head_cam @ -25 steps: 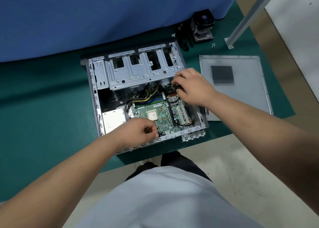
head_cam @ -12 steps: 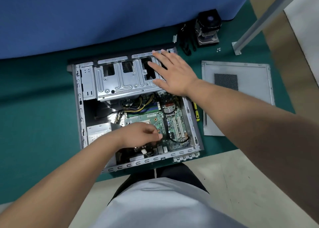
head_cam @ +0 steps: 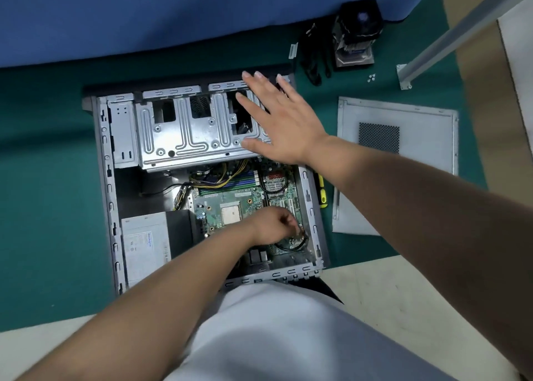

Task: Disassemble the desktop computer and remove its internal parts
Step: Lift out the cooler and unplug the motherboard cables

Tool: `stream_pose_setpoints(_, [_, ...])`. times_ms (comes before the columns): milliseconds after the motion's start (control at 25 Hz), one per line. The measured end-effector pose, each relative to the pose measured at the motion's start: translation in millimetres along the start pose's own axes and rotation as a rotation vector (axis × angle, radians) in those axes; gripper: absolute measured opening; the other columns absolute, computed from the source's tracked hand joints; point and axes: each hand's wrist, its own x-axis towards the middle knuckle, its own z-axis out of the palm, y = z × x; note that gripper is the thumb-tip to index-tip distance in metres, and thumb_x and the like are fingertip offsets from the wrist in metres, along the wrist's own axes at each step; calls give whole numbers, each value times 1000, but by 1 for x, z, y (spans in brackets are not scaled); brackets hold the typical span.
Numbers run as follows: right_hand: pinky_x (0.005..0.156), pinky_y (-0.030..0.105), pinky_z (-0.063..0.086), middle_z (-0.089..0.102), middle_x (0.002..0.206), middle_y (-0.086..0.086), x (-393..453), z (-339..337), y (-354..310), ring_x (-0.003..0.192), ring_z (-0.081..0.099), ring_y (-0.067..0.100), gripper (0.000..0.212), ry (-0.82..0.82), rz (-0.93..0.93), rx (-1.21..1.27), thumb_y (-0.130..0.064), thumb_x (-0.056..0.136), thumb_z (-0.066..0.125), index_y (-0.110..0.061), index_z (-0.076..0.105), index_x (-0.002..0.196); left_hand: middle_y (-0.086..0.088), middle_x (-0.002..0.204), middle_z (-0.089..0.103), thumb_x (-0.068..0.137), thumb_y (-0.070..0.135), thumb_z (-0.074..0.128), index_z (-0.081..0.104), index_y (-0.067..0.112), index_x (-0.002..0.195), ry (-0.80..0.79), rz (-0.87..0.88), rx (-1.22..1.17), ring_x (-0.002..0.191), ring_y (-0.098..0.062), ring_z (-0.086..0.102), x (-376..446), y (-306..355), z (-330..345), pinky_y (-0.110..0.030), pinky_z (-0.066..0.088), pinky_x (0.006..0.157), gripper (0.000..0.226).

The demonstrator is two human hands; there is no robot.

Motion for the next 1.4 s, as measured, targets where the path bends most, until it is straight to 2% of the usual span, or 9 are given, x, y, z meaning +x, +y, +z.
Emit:
stream_pose_setpoints(120, [126,50,5,-5,172,9,0,1,1,158,-2,23,85,16,-3,-2,-76,96,21,-25,21,163,-3,116,72,95,31,70,71,19,113,-28,-49,61,109,-22,65,11,9,7,-31,49,100,21])
stream_pose_setpoints(320, [127,50,6,-3,172,7,1,2,1,158,-1,22,82,29,6,2,-77,95,22,-28,28,161,-17,124,65,97,10,59,62,-1,130,-6,-207,201,104,-28,62,27,29,23,-28,47,81,35])
stream_pose_setpoints(400, [127,50,5,-3,172,7,1,1,1,158,-1,22,82,27,12,5,-77,95,22,-28,28,161,-17,116,66,94,3,63,61,-5,128,0,-232,217,98,-26,63,29,34,32,-24,47,77,35])
stream_pose_setpoints(520, [127,49,5,-2,172,6,0,1,1,158,0,22,81,36,16,16,-77,95,23,-29,30,160,-11,87,69,88,-1,74,65,-7,118,-20,-259,178,77,-21,67,27,30,35,-21,53,65,31])
stream_pose_setpoints(680, [127,49,6,-1,172,6,0,2,0,158,0,21,80,43,22,21,-77,95,24,-30,31,159,-15,91,75,97,7,65,75,-4,100,1,-237,64,87,-27,73,21,18,33,-36,59,89,16])
stream_pose_setpoints(800, [127,49,7,0,172,5,1,2,1,158,1,21,80,52,28,25,-77,95,25,-30,33,159,-13,92,68,97,11,61,73,-2,104,93,-201,73,92,-28,68,20,16,35,-29,54,81,20])
stream_pose_setpoints(960, [127,49,7,1,172,5,0,4,0,158,1,21,79,62,27,32,-77,95,26,-30,35,158,-8,83,61,96,5,61,69,1,93,143,-166,129,89,-25,64,22,16,41,-24,48,73,9])
stream_pose_setpoints(1160, [127,49,7,1,172,4,0,2,1,158,1,20,78,58,30,43,-77,94,26,-31,36,157,-11,100,75,94,3,64,77,4,100,172,-154,58,96,-23,70,20,9,43,-26,54,83,14])
stream_pose_setpoints(1400, [127,48,6,1,172,4,0,0,0,158,1,20,78,48,33,48,-76,95,27,-31,36,157,-10,98,75,92,1,59,78,7,93,251,-185,-49,94,-23,70,19,9,45,-27,56,85,20])
